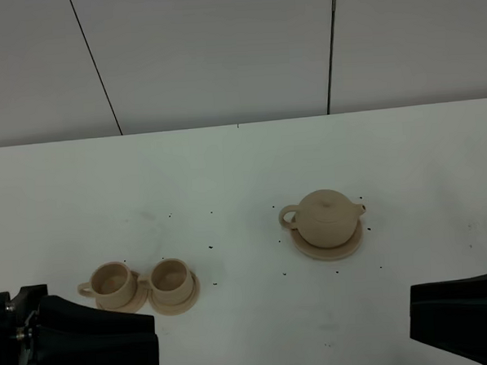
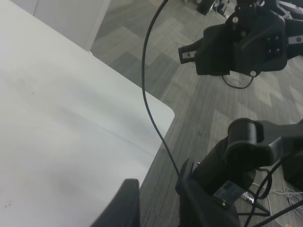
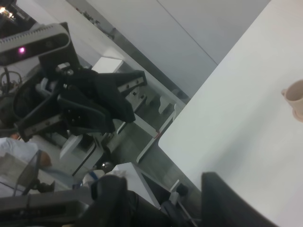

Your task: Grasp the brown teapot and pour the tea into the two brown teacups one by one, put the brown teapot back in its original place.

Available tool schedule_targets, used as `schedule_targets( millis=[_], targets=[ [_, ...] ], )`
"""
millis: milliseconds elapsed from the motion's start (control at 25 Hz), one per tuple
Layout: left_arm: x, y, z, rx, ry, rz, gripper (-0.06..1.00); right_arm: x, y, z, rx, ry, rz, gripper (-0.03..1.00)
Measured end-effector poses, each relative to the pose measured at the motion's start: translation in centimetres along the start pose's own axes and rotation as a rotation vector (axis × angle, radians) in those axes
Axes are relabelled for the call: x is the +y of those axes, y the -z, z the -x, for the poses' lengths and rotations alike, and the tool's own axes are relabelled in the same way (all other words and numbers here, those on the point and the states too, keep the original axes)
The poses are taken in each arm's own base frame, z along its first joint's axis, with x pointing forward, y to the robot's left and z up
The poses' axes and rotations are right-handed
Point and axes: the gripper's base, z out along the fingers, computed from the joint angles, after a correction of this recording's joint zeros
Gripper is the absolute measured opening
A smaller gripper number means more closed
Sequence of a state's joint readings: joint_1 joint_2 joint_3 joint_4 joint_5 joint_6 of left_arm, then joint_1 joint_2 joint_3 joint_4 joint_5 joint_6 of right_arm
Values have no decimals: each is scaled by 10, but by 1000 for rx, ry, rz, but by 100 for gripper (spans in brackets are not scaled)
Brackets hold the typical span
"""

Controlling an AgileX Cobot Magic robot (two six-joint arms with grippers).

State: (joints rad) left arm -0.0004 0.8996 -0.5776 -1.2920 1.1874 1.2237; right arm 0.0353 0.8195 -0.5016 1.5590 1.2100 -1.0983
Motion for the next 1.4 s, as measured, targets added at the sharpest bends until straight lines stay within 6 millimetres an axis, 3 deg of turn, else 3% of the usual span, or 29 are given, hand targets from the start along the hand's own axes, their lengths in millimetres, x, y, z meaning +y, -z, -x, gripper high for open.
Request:
schedule_targets(
  millis=[360, 600, 1040, 1400],
  targets=[
    [-1, 0, 0, -1, -4, 1, 28, 0, 0, 0, 0, 0, 0, 35],
    [-21, 9, -2, -26, -82, 60, 28, 0, 0, 0, 0, 2, 0, 35],
    [-53, 46, -45, 66, -48, 584, 28, 0, 0, 0, 0, 3, 0, 35],
    [-53, 65, -65, 123, 55, 844, 28, 0, 0, 0, 0, 8, 0, 35]
  ],
)
